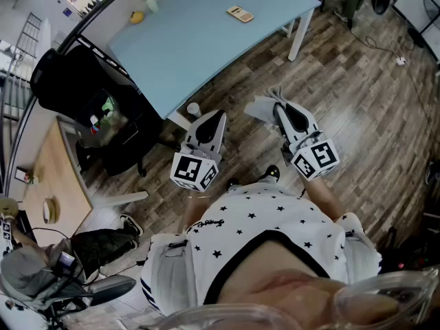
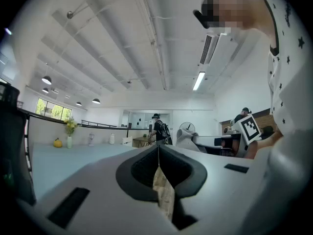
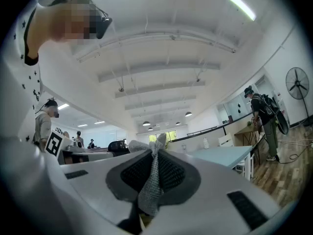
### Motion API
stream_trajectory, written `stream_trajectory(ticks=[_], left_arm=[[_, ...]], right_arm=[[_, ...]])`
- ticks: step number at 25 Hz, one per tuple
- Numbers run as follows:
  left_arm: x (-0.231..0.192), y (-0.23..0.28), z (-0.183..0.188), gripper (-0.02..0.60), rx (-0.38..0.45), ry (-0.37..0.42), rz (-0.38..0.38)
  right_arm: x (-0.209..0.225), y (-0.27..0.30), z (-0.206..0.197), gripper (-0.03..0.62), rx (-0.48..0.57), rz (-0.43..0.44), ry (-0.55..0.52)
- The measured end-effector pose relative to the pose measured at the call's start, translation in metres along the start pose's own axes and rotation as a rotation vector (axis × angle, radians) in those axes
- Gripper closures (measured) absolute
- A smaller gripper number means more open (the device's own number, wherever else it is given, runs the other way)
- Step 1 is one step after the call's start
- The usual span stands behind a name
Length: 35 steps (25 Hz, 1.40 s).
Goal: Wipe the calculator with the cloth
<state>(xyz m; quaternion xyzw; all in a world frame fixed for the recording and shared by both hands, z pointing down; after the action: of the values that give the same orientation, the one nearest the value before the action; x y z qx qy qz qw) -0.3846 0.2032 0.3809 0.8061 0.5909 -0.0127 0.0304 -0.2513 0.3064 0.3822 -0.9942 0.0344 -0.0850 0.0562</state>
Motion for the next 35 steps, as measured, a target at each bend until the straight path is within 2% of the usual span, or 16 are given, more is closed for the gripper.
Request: stream_trajectory(ticks=[15, 24, 35], left_arm=[[0.000, 0.005, -0.005, 0.551, -0.015, -0.007, 0.015], [0.013, 0.029, -0.007, 0.551, -0.025, -0.003, 0.014], [0.060, 0.075, -0.008, 0.551, -0.016, 0.007, 0.009]], right_arm=[[0.008, -0.004, -0.003, 0.563, 0.001, -0.005, 0.012], [0.036, -0.013, 0.002, 0.562, 0.025, -0.014, 0.032], [0.091, -0.054, 0.012, 0.562, 0.044, -0.028, 0.043]])
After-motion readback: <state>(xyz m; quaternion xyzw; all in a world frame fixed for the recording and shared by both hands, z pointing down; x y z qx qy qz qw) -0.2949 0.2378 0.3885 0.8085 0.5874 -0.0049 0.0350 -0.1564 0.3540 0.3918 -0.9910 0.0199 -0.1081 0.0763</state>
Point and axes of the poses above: the fingertips, and each gripper's own axes: y forward along the fingers, x to its right, z out of its top, the point moved 2 cm from there along -y, backward along the fingers, and after that the axes turned 8 degrees about z, right-handed, at the moved point
